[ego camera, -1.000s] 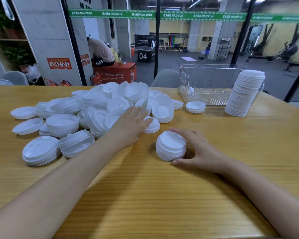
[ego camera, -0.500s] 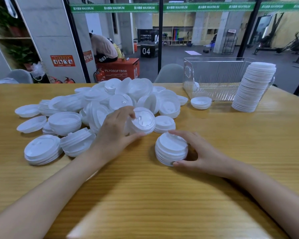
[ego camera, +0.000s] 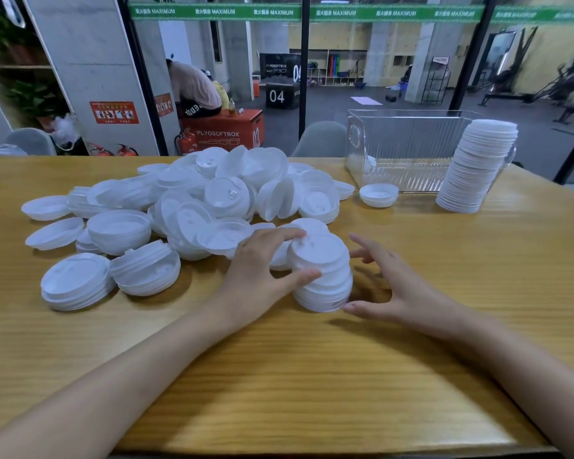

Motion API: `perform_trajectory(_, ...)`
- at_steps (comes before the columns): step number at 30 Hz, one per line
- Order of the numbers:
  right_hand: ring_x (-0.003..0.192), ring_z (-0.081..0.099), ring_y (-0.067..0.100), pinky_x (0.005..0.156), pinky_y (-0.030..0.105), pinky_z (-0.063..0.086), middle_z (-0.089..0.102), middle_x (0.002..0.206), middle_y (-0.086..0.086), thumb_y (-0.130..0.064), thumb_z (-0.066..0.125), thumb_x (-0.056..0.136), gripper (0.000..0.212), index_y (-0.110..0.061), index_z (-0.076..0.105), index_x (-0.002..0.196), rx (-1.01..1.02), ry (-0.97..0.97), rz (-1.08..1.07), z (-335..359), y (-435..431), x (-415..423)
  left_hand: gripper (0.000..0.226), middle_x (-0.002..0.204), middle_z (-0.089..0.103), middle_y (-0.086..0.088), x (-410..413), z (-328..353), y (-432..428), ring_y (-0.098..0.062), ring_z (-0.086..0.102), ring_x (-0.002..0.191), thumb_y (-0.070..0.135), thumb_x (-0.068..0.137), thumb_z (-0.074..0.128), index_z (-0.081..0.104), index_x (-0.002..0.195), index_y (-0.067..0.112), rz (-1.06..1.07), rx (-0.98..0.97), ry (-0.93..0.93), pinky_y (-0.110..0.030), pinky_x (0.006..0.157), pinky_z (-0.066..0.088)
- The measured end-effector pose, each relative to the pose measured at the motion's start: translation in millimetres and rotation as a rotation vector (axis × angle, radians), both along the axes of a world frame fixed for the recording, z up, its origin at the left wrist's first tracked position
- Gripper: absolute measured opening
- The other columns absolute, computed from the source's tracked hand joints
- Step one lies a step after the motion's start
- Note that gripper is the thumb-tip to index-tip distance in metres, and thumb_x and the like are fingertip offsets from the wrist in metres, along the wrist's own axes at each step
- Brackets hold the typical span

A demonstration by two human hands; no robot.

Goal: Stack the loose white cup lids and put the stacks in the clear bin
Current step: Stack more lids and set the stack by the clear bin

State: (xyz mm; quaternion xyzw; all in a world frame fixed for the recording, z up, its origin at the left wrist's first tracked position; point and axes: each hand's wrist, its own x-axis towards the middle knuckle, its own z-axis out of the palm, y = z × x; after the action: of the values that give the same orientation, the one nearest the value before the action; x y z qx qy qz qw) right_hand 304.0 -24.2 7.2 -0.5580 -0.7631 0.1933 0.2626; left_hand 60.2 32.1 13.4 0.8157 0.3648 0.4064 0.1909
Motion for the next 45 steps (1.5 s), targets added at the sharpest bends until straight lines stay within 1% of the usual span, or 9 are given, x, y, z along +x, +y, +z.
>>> perform_trajectory(8,0.131,0.037,-0.002,0.114,0.037,0.032,0.043,0.138,-0.026,-0.075,0.064,0.063,0.097,-0.055,0.015,0.144,0.001,0.081,-0.002,0,-2,0,0.061,0.124,0.058,0.019,4,-13,-1,0.006,0.042,0.123,0.068,0.071,0.062,0.059,0.121,0.034,-0.032,0.036,0.058,-0.041,0.116,0.024)
perform_trajectory(14,0.13,0.034,-0.006,0.115,0.036,0.031,0.038,0.132,-0.039,-0.076,0.063,0.064,0.087,-0.062,0.019,0.137,-0.001,0.033,0.033,-4,-1,-3,0.059,0.125,0.056,0.023,2,-17,-2,0.009,0.039,0.126,0.069,0.07,0.061,0.055,0.12,0.037,-0.045,0.053,0.094,-0.028,0.119,0.012)
perform_trajectory(24,0.129,0.033,-0.009,0.115,0.04,0.031,0.039,0.133,-0.037,-0.075,0.062,0.066,0.08,-0.067,0.02,0.133,0.007,0.019,0.03,-3,-1,-6,0.053,0.12,0.056,0.026,-20,-2,5,0.0,0.048,0.118,0.058,0.079,0.062,0.061,0.12,0.024,0.025,0.192,0.026,-0.028,0.107,0.032)
perform_trajectory(28,0.13,0.034,-0.006,0.114,0.041,0.031,0.039,0.131,-0.04,-0.076,0.062,0.066,0.078,-0.072,0.018,0.13,0.016,0.011,0.022,-3,-1,-7,0.056,0.123,0.056,0.019,-44,0,21,-0.008,0.049,0.119,0.059,0.078,0.065,0.057,0.124,0.029,0.107,0.219,0.207,-0.034,0.103,0.031)
perform_trajectory(33,0.129,0.036,-0.006,0.114,0.04,0.032,0.042,0.13,-0.039,-0.075,0.062,0.067,0.078,-0.073,0.018,0.131,0.021,0.006,0.019,-4,0,-6,0.048,0.109,0.063,0.011,-52,1,26,-0.014,0.057,0.106,0.021,0.085,0.075,0.057,0.129,0.026,0.166,0.21,0.372,-0.025,0.098,0.023)
perform_trajectory(35,0.129,0.037,-0.005,0.114,0.041,0.032,0.042,0.129,-0.039,-0.076,0.063,0.067,0.078,-0.074,0.018,0.13,0.022,0.002,0.02,-5,0,-6,0.042,0.102,0.064,0.01,-50,5,23,-0.008,0.057,0.096,0.016,0.091,0.068,0.057,0.129,0.027,0.167,0.21,0.305,-0.025,0.095,0.033)
perform_trajectory(40,0.13,0.034,-0.007,0.114,0.036,0.031,0.036,0.128,-0.05,-0.075,0.063,0.064,0.076,-0.074,0.02,0.127,0.012,-0.012,0.032,-3,-1,-6,0.037,0.105,0.062,0.014,-43,18,18,-0.003,0.062,0.089,0.011,0.092,0.065,0.057,0.114,0.039,0.124,-0.064,-0.27,-0.016,0.077,0.051)
perform_trajectory(43,0.132,0.032,-0.007,0.113,0.033,0.032,0.03,0.129,-0.054,-0.075,0.064,0.064,0.079,-0.068,0.021,0.13,0.029,-0.006,0.039,-4,0,-6,0.028,0.119,0.058,0.012,-44,14,21,-0.009,0.061,0.092,0.013,0.096,0.061,0.062,0.113,0.036,0.145,-0.112,-0.23,-0.029,0.084,0.054)
perform_trajectory(45,0.133,0.033,-0.004,0.112,0.03,0.033,0.032,0.131,-0.051,-0.073,0.066,0.065,0.082,-0.073,0.018,0.131,0.042,0.018,0.046,-5,0,-6,0.025,0.124,0.057,0.009,-45,10,24,-0.007,0.059,0.094,0.016,0.097,0.059,0.064,0.116,0.032,0.155,-0.055,-0.146,-0.022,0.085,0.051)
